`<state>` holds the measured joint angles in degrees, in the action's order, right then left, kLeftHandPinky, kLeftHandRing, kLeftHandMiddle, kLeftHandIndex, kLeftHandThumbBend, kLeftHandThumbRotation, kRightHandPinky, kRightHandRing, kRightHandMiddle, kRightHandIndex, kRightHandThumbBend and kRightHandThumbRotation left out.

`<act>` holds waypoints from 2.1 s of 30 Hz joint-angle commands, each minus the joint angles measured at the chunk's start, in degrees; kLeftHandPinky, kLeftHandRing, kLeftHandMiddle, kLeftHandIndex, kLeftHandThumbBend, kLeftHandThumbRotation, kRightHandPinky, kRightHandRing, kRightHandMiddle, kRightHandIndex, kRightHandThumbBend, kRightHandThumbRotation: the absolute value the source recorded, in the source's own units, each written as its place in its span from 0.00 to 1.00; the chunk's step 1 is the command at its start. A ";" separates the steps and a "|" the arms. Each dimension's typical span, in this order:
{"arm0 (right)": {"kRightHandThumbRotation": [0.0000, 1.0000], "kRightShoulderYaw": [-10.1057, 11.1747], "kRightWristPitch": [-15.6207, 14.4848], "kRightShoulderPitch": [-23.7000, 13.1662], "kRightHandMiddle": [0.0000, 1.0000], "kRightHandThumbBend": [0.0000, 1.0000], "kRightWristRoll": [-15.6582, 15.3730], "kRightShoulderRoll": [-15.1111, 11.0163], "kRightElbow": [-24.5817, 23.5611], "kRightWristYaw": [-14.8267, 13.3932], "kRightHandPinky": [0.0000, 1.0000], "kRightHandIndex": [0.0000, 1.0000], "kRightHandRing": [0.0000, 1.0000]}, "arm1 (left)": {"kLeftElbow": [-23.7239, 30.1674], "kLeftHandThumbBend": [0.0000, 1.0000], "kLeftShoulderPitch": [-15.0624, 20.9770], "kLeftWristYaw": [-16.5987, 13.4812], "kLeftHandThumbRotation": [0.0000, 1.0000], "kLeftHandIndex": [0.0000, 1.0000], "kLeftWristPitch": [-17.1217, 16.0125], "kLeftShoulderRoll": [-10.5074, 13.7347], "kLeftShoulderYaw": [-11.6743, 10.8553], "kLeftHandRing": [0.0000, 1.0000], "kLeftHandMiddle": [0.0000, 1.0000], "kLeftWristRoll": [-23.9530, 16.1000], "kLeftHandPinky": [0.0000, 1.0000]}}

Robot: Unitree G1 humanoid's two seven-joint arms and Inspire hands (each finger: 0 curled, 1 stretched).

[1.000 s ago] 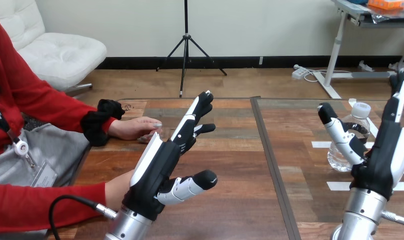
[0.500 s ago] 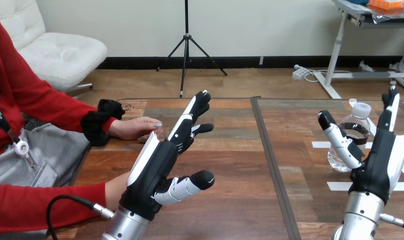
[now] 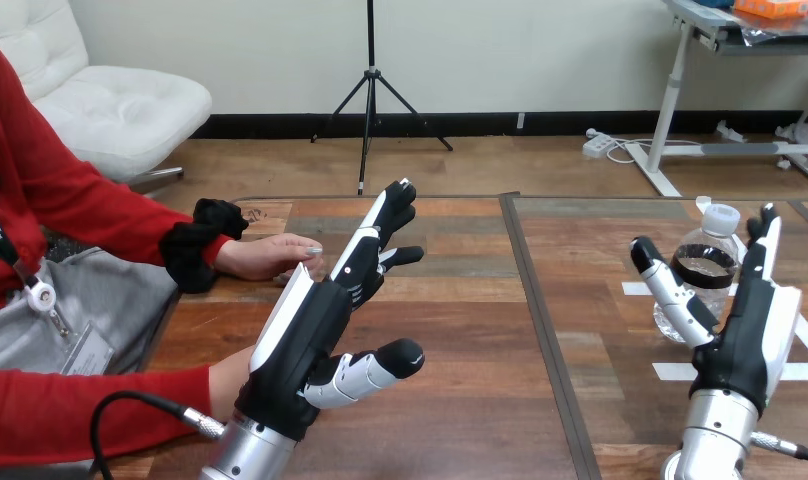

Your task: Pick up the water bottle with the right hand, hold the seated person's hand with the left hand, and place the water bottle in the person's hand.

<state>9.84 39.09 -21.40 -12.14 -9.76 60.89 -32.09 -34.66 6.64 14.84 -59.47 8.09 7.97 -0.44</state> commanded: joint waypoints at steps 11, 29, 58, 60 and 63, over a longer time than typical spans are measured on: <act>0.53 0.08 -3.76 -7.46 0.97 1.00 2.33 -1.91 5.00 1.49 0.93 1.00 0.97 | 0.97 1.00 1.51 1.16 0.86 1.00 -2.05 0.63 -1.16 0.97 1.00 1.85 0.84; 0.54 -0.09 -7.98 -9.60 0.95 1.00 3.75 -2.96 9.54 2.57 0.90 1.00 0.95 | 0.78 1.00 1.31 2.33 0.84 0.96 -2.24 0.98 -1.23 0.92 0.97 3.16 0.80; 0.55 -0.03 -11.87 -11.35 0.93 1.00 4.98 -4.26 12.39 4.37 0.84 0.98 0.91 | 1.02 1.00 1.07 4.92 0.86 0.94 -3.24 1.43 -1.44 0.89 0.94 5.85 0.78; 0.55 -0.08 -12.11 -11.45 0.93 1.00 4.96 -4.34 12.49 4.40 0.84 0.98 0.91 | 1.10 1.00 1.06 5.09 0.86 0.94 -3.32 1.50 -1.52 0.89 0.94 5.97 0.78; 0.55 -0.06 -12.26 -11.56 0.93 1.00 5.03 -4.44 12.65 4.61 0.84 0.98 0.90 | 1.14 1.00 1.04 5.31 0.86 0.94 -3.36 1.59 -1.61 0.89 0.94 6.14 0.78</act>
<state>9.95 27.05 -27.93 -6.98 -12.58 72.96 -27.95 -34.66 6.17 19.70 -61.73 9.00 7.59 4.25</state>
